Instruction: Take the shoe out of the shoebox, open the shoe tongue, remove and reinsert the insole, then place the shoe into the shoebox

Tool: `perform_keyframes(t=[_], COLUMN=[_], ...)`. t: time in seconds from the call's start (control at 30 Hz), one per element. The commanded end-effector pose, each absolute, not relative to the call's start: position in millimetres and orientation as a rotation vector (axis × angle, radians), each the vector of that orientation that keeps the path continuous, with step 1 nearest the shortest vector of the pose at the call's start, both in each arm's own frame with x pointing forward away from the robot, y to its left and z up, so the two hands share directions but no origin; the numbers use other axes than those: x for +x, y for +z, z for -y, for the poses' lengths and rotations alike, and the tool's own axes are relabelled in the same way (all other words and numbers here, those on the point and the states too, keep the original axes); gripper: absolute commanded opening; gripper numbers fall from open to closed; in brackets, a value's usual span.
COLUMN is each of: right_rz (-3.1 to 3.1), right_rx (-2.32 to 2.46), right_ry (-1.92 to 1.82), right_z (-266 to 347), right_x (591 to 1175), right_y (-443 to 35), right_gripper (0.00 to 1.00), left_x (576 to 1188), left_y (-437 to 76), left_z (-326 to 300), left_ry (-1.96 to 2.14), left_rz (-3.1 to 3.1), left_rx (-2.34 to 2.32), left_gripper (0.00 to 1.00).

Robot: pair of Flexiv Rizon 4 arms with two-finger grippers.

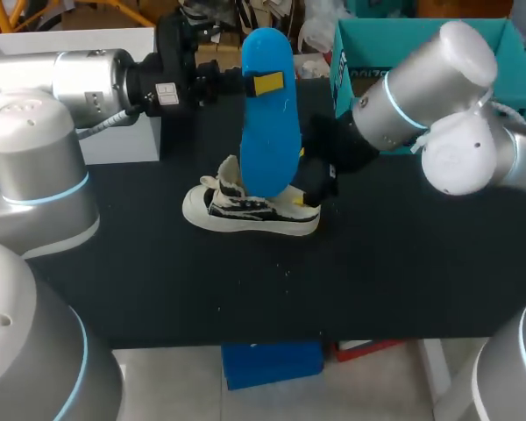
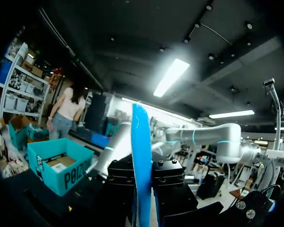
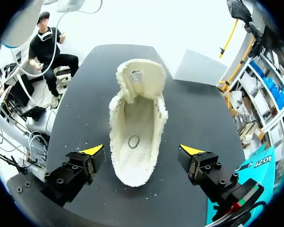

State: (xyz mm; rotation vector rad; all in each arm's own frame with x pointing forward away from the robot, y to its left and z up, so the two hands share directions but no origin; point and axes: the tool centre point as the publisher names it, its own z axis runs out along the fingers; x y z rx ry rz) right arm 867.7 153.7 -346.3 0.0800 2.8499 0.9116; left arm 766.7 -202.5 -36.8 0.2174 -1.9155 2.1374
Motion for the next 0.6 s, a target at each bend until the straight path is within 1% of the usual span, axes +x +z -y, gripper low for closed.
perform_keyframes(t=[0.03, 0.27, 0.6], right_rz=[-2.426, -2.335, -2.378], right_rx=[0.075, 0.106, 0.13], right_ry=[1.673, 1.788, 1.734], right_z=[-152, -148, -139], right_x=[865, 865, 865], right_y=[-357, -368, -384], right_gripper=[1.0, 1.0, 1.0], left_x=[765, 765, 765], left_y=[-37, -37, -37], left_z=[204, 204, 204], left_ry=[2.139, 2.139, 2.139], left_rz=[1.92, 1.92, 1.92], left_rx=[0.225, 0.225, 0.225], left_gripper=[0.0, 0.0, 0.0])
